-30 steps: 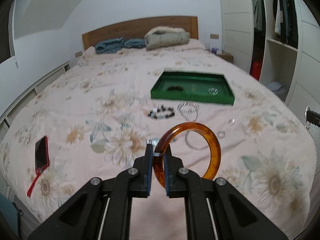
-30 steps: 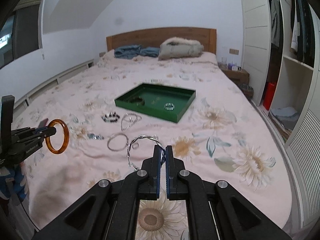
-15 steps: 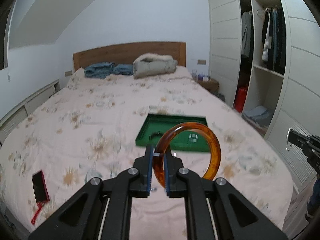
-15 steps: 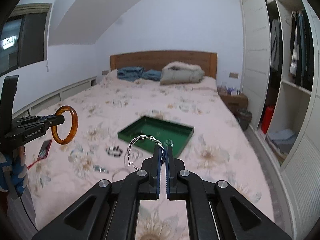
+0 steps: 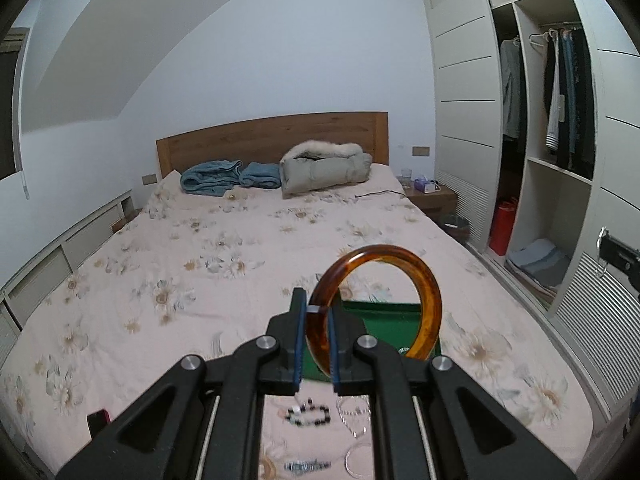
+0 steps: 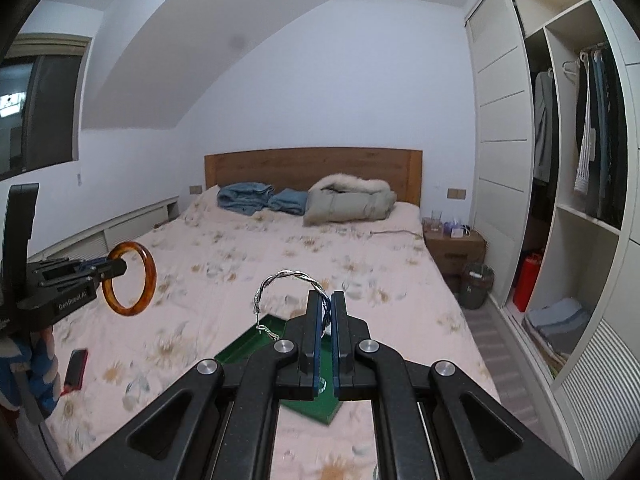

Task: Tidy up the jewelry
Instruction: 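Lift and carry the amber bangle and hoop over the green tray with both tools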

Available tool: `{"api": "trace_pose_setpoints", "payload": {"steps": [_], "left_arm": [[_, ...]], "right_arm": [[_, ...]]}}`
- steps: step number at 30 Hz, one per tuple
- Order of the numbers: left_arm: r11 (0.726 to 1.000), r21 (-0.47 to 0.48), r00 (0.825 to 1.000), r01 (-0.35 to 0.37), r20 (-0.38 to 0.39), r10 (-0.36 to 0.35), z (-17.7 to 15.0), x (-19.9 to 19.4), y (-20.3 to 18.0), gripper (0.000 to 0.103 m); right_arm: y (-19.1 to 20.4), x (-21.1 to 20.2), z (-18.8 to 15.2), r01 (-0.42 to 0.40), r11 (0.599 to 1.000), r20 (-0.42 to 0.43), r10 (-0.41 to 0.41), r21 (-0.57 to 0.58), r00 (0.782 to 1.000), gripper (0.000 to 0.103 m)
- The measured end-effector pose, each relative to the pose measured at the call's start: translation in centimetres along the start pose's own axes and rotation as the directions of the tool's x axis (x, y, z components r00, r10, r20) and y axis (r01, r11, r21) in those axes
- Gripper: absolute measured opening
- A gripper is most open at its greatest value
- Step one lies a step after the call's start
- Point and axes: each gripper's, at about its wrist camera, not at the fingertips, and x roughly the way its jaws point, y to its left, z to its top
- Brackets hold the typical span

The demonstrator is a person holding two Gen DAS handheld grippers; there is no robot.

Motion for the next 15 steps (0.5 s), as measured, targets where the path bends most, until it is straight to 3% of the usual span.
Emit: {"api": "trace_pose_setpoints", "payload": {"steps": [8,15], "left_arm": [[1.0,-0.009,0.996,-0.007,-0.087,0.006,0.3,10.0,-0.7,0.009],[1.0,0.019,0.971,-0.005,-0.239,0.01,-3.8,22.9,-2.7,0.009]], "right_arm": [[-0.6,9.8,-0.4,0.001,1.0,-0.07,0.001,0.015,0.998,0.004],[-1.9,23.2,-6.5,-0.02,0.999,-0.251,0.032,0.05,0.968,0.004]]}}
